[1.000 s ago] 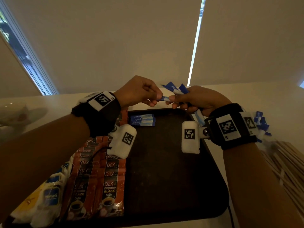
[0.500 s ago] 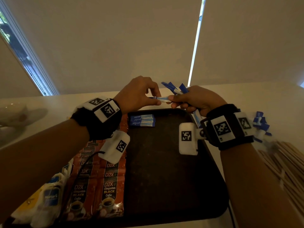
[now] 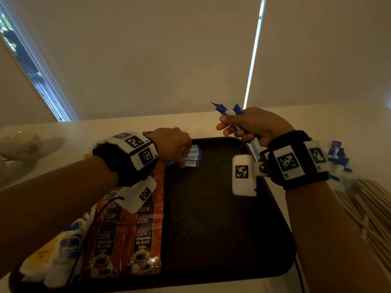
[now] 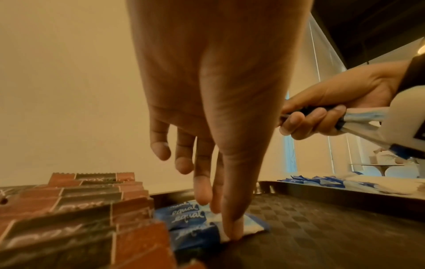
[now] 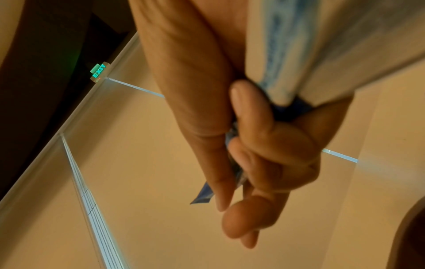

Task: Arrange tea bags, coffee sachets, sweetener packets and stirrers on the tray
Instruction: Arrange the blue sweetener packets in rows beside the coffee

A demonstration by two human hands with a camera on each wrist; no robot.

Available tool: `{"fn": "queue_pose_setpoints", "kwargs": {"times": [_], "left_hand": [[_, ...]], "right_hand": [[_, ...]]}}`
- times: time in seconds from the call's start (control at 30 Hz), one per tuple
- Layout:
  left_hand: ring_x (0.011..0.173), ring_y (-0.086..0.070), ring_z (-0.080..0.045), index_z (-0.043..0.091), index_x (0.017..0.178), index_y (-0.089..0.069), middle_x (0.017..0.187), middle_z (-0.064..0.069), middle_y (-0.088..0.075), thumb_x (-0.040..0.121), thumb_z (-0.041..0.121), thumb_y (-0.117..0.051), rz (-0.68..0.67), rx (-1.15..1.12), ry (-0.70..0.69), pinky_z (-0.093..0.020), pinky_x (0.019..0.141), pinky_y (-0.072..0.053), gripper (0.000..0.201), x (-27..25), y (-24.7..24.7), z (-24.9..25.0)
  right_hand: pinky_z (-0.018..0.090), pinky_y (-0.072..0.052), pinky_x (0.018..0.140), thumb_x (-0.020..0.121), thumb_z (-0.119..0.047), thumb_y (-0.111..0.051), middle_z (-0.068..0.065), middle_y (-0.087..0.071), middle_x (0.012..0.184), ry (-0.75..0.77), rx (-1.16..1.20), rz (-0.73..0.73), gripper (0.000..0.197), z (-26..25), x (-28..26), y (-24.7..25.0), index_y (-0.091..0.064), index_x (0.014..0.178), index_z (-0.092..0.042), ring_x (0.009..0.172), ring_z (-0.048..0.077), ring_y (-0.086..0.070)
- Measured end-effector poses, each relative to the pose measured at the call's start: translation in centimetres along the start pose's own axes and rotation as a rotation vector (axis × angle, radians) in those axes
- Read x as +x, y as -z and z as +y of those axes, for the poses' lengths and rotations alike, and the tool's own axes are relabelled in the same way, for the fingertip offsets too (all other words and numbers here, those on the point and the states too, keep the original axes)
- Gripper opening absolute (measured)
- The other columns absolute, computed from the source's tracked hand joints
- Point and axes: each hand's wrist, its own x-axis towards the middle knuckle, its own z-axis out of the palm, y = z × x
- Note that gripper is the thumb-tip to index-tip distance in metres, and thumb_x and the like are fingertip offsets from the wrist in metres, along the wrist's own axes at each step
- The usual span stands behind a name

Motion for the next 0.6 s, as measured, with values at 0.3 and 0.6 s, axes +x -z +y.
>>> {"fn": "queue_pose_setpoints", "kwargs": {"times": [0.3, 0.6], "left_hand": [[0.085, -0.046, -0.012, 0.013, 0.109, -0.061, 0.108, -0.005, -0.059, 0.082, 0.026, -0.070, 0.011, -0.080, -0.049, -0.020, 0.060, -0.034, 0.031, 0.59, -0.29, 0.81], [0.087, -0.043, -0.008, 0.013, 0.107, -0.061, 0.098, 0.002, -0.051, 0.085, 0.026, -0.068, 0.078, -0.141, -0.060, -0.022, 0.073, -0.034, 0.027, 0.93, 0.07, 0.62]], "right_hand": [[0.009, -0.027, 0.032, 0.092, -0.027, -0.056, -0.001, -0.061, 0.066, -0.009, -0.004, -0.008, 0.024, -0.03, 0.00, 0.05, -0.066, 0.096, -0.006, 0.035, 0.003, -0.037], [0.010, -0.026, 0.033, 0.093, -0.028, -0.055, -0.002, -0.062, 0.064, -0.024, -0.051, -0.030, 0.021, -0.15, 0.06, -0.14, -0.066, 0.091, -0.010, 0.035, 0.003, -0.036]]}}
